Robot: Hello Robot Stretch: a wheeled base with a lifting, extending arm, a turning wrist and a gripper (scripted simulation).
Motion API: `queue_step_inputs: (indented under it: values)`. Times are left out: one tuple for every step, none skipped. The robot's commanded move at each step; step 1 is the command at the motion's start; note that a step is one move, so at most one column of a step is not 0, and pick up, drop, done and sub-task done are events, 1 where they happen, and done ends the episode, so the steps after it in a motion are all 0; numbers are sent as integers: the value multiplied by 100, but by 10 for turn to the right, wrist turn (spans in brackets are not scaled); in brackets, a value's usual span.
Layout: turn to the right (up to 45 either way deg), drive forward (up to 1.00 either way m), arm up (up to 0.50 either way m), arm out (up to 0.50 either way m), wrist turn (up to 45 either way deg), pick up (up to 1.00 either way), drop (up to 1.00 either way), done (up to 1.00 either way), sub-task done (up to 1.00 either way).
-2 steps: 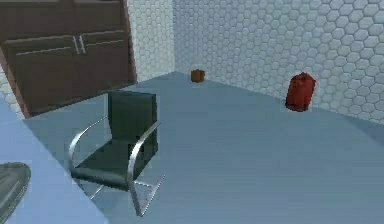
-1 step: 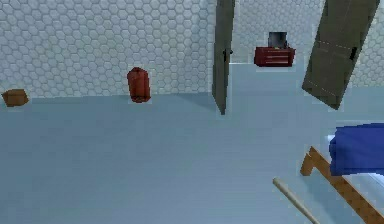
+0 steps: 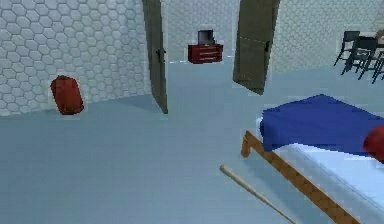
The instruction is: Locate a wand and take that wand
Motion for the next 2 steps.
queue_step_inputs:
  values:
    - [0, 15, 0, 0, 0, 0, 0, 0, 0]
    - [-450, 0, 0, 0, 0, 0, 0, 0, 0]
